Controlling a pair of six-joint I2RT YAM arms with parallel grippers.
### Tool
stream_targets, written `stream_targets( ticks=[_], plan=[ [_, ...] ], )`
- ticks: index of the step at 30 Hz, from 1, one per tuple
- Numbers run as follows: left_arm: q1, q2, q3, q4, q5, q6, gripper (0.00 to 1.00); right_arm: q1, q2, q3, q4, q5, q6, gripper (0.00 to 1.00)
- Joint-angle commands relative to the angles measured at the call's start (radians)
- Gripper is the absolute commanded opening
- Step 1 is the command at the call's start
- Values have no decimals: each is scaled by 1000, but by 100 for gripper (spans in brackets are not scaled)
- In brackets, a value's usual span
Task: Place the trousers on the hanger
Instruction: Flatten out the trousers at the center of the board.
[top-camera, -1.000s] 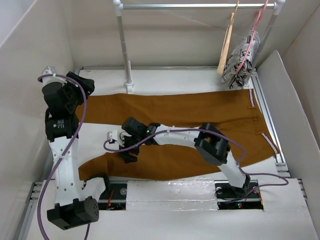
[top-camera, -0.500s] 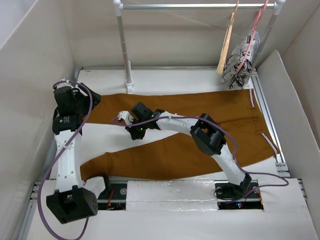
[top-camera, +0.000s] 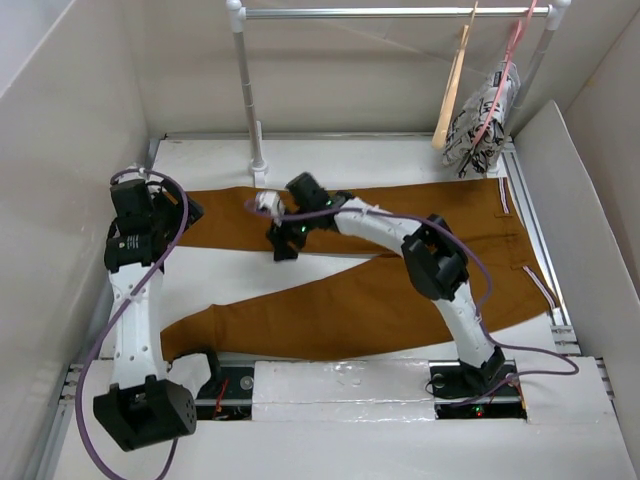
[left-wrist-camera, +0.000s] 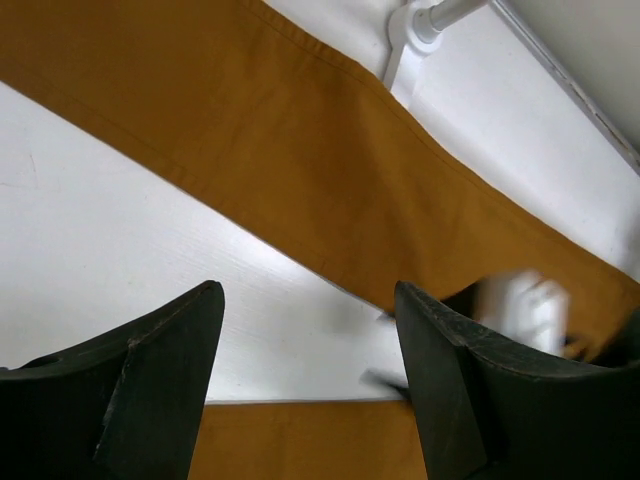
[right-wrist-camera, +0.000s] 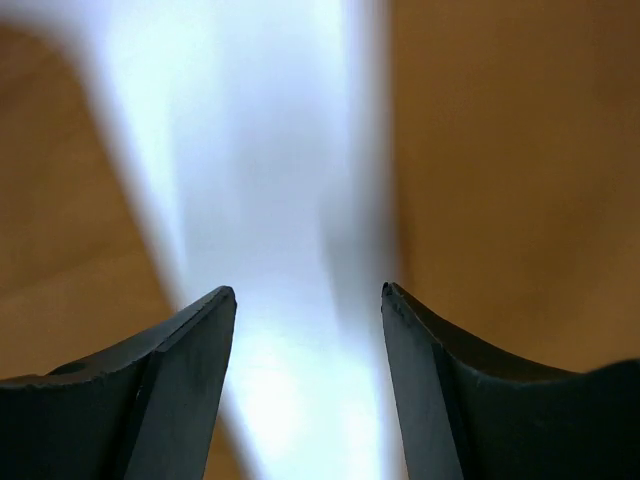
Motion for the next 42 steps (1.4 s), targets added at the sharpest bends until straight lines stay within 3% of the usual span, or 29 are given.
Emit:
stream_targets(
  ticks=[1,10,11,12,13,15,23,28,31,32,33,34,37,40,42],
  plan=[
    [4,-37,-8,-9,18,13,65,158,-43,-138,-72,-139,-140,66],
    [4,-74,-45,-28,47,23,65,196,46,-180,24,-191,-69,62],
    [4,-77,-56,-26,41,27,65,196,55,-192,65,-214,-48,43],
    [4,-77,-56,-26,41,27,65,196,55,-192,65,-225,-48,43],
    [4,-77,-57,-23,38,30,65,196,55,-200,83,-226,-37,18],
    [4,-65,-56,-22,35,34,65,178,49,-197,97,-234,-18,0],
    [4,-28,-47,-23,32,66,65,65,7,-133,177,-234,48,0],
    [-8,37,-24,-14,55,82,65,-67,10,-83,321,-197,214,0],
    [-45,73,13,-38,-17,96,65,-103,79,19,343,-173,296,0],
    [-45,75,7,-54,-51,105,65,-112,128,112,238,-171,298,12],
    [-45,67,7,-60,-51,105,65,-112,128,113,237,-162,292,12],
    [-56,57,-10,-65,-68,117,65,-112,141,160,213,-154,285,29],
    [-105,27,-12,-126,-152,125,65,-121,72,68,301,-139,314,61],
    [-175,75,7,-178,-223,132,64,-121,-42,-6,335,-170,313,65],
    [-209,171,24,-235,-246,123,64,-106,-136,-91,330,-161,304,62]
  ],
)
